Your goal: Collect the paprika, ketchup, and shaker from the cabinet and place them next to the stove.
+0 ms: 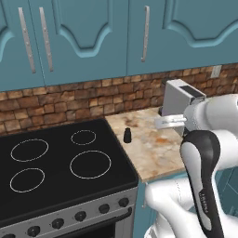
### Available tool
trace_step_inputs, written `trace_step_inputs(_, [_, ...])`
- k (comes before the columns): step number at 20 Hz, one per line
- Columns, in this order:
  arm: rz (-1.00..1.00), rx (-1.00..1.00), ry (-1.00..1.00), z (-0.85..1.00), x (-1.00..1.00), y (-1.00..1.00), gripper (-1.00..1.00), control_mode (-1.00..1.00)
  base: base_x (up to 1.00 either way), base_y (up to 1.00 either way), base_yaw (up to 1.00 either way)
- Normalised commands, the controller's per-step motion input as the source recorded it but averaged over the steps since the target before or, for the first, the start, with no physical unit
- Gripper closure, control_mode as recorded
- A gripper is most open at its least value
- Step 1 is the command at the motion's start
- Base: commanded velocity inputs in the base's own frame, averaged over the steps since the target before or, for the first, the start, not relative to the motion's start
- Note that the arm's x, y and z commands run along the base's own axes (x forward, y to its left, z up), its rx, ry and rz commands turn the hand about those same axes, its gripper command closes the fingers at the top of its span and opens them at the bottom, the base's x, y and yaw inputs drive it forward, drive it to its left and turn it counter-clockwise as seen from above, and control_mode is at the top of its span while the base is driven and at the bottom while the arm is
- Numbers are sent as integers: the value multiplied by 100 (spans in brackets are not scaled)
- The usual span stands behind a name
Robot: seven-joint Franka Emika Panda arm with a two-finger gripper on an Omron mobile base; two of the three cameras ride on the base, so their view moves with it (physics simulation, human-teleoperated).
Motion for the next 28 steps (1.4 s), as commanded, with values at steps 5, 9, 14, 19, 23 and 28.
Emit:
trace_step_inputs(5, [-13,-11,1,-15,-67,-28,-100,-100,0,0,0])
trace_step_inputs(9, [-5,-6,2,-28,-38,-16,-100,-100,0,0,0])
trace_step_inputs(14, [1,-2,0,0,0,4,-100,-100,0,0,0])
trace_step_inputs(19, [-3,0,0,-1,-12,0,-100,100,-6,0,-4])
trace_step_inputs(23, [0,0,0,0,0,0,-100,100,-34,17,-40])
trace_step_inputs(28, [0,0,0,0,0,0,-100,100,-41,46,-51])
